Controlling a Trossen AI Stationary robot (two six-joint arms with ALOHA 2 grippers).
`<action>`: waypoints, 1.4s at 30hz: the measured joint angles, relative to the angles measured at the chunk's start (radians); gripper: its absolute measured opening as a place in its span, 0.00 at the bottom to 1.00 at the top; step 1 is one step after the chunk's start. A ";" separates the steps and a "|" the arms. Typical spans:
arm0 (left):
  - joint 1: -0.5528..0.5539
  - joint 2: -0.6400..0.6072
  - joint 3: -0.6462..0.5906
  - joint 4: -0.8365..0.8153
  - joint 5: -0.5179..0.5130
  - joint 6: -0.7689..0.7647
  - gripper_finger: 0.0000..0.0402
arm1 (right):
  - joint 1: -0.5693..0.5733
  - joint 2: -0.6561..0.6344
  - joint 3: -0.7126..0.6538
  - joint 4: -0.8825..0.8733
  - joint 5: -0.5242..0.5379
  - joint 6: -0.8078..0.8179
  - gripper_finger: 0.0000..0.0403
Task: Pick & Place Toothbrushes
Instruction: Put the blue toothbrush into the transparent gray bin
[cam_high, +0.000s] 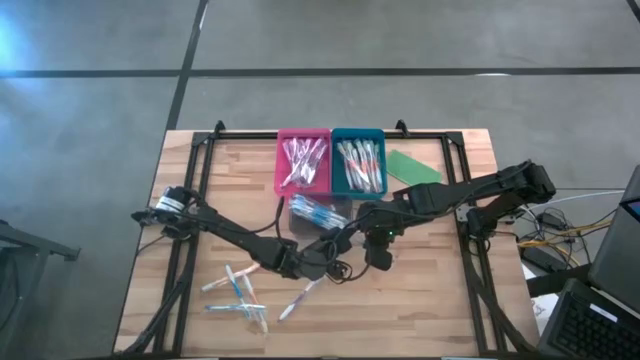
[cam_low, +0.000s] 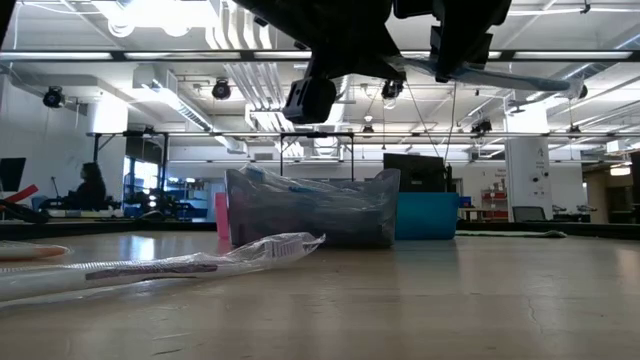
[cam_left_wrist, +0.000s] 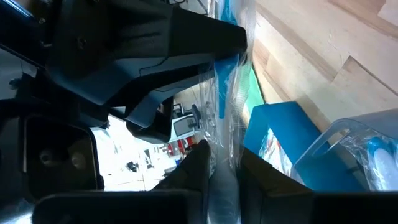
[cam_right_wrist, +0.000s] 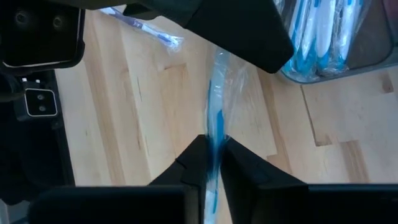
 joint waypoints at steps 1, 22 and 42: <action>0.000 0.000 0.000 0.000 -0.001 -0.001 0.11 | 0.000 0.000 0.000 0.001 0.000 0.002 0.09; 0.093 -0.334 -0.031 -0.844 0.100 -0.749 0.11 | 0.047 0.000 0.000 -0.032 -0.001 0.015 0.56; 0.360 -0.457 -0.182 -0.881 0.646 -0.779 0.11 | 0.018 -0.050 0.000 -0.035 0.076 0.006 0.59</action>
